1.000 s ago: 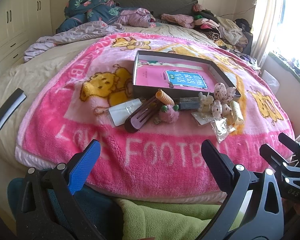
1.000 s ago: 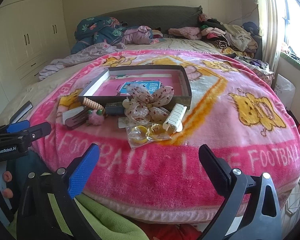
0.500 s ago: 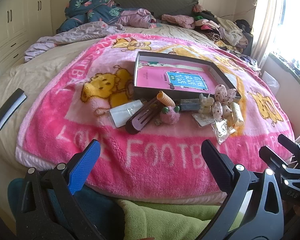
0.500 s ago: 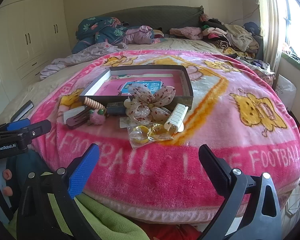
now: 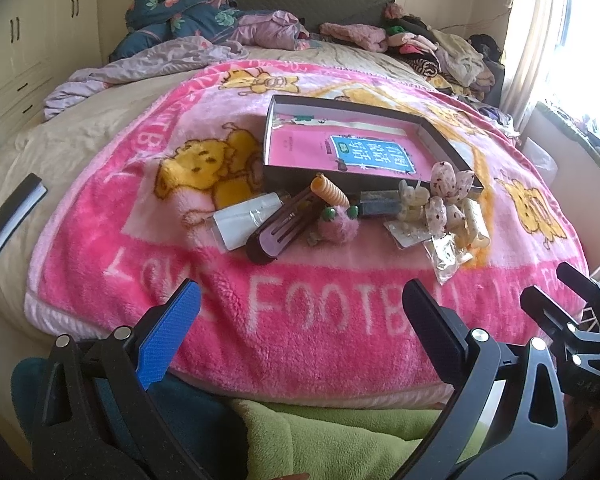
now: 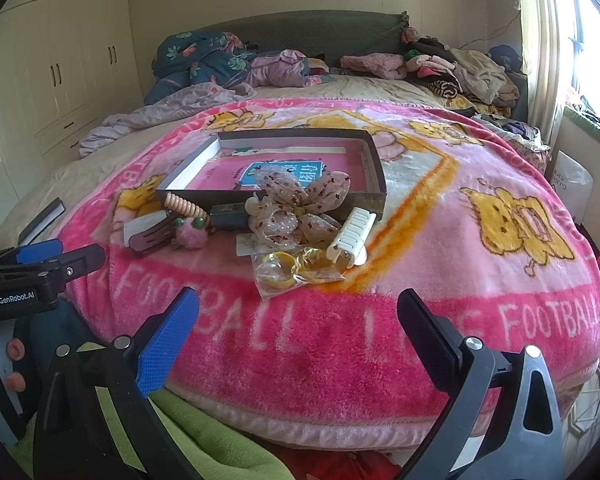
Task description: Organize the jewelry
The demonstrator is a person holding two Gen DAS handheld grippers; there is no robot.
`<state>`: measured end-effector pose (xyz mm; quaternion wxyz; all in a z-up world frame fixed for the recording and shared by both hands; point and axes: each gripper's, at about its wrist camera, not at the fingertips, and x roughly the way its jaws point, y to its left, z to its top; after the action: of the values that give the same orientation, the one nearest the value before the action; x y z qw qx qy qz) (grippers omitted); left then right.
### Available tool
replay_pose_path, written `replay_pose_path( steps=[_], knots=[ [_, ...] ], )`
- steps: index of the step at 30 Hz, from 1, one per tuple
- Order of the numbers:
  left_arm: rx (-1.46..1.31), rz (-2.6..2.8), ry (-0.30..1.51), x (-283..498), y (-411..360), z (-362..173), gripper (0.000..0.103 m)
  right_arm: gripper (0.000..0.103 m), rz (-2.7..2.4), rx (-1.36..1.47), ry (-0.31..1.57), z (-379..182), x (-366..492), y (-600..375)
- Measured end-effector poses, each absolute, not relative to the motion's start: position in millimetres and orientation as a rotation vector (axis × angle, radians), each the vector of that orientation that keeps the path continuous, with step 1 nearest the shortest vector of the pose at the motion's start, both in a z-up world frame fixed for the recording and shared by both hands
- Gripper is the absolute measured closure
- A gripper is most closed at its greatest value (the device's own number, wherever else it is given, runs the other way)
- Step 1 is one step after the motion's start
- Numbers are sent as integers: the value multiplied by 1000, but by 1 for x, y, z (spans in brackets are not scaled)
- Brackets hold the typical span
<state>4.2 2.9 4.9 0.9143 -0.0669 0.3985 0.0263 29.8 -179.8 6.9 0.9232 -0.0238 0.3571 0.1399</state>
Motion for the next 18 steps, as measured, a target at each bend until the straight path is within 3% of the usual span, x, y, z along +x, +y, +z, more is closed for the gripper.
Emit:
replay_pose_path(
  steps=[18],
  knots=[
    [-94, 22, 868, 25, -17, -13, 10, 6, 268, -25, 746, 0, 56, -200]
  ],
)
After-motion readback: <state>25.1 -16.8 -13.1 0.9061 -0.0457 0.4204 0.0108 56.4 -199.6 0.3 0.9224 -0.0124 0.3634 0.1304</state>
